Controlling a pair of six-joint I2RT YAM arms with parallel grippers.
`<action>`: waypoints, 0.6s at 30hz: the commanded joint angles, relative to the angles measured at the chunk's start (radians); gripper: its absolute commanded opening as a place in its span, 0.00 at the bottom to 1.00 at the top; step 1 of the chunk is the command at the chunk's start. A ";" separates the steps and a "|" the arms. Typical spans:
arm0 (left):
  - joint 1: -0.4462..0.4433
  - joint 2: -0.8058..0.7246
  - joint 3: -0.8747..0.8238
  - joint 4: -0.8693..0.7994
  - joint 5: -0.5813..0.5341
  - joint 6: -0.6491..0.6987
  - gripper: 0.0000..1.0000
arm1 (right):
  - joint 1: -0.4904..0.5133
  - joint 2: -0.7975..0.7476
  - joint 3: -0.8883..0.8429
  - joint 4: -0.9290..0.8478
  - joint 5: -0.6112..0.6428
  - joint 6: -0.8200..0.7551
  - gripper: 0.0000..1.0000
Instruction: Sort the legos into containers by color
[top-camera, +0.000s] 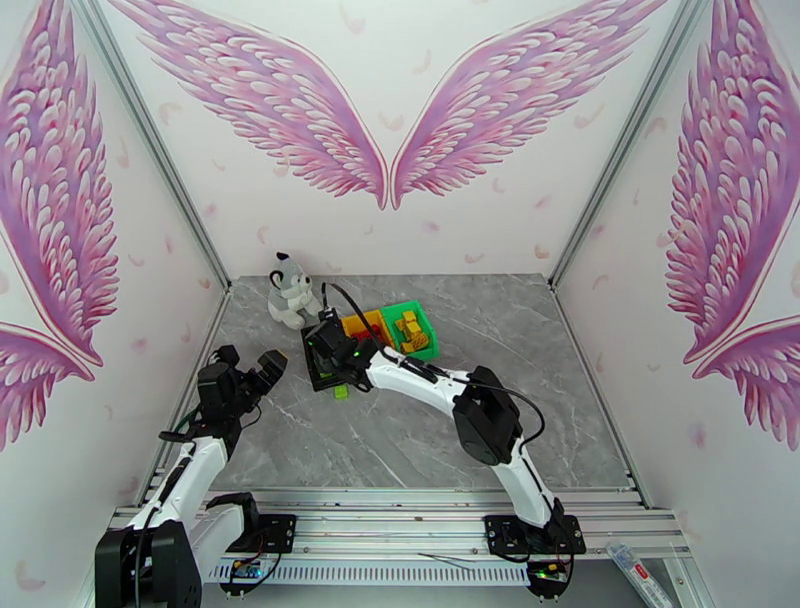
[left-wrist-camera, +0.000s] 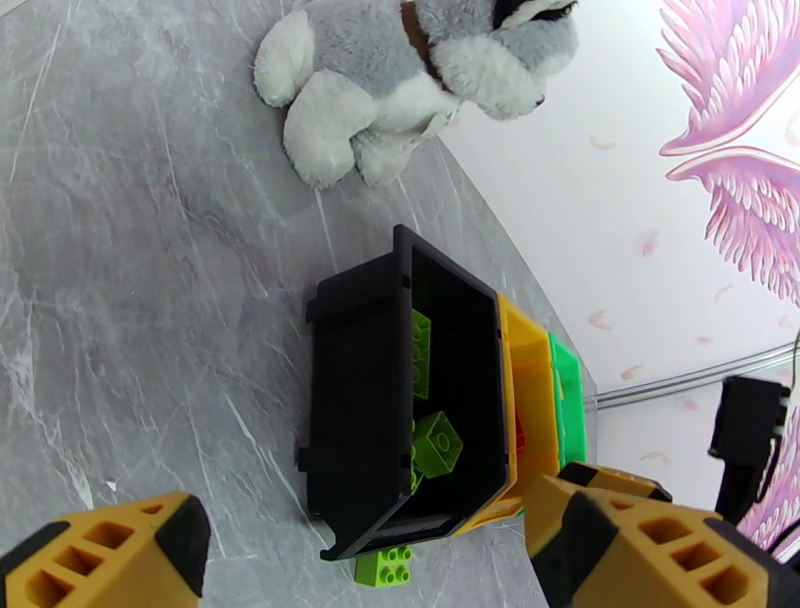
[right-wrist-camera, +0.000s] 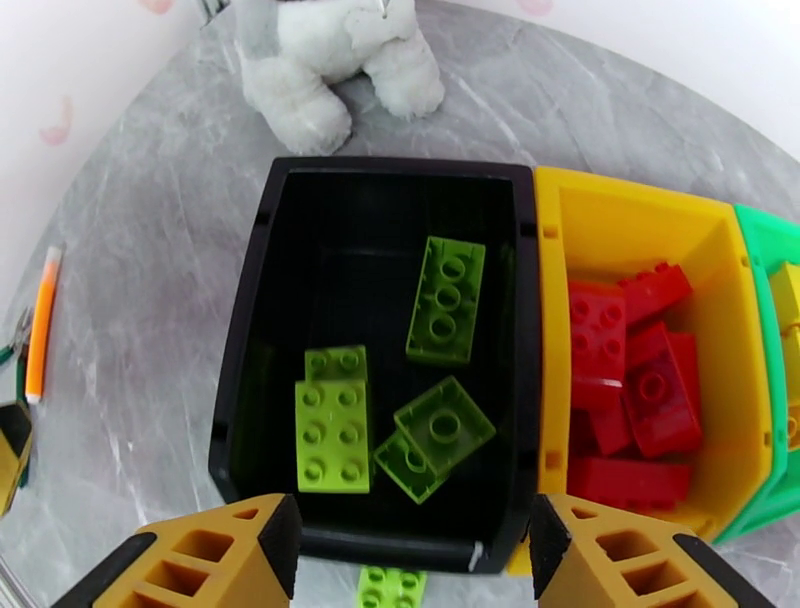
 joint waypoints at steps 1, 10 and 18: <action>-0.022 -0.006 0.008 0.010 0.005 0.027 0.99 | 0.014 -0.096 -0.098 0.074 0.004 -0.001 0.69; -0.078 0.013 0.025 -0.005 -0.037 0.052 0.99 | 0.029 -0.163 -0.298 0.167 0.000 0.036 0.76; -0.098 0.019 0.030 -0.010 -0.055 0.061 0.99 | 0.049 -0.114 -0.360 0.218 -0.013 0.076 0.77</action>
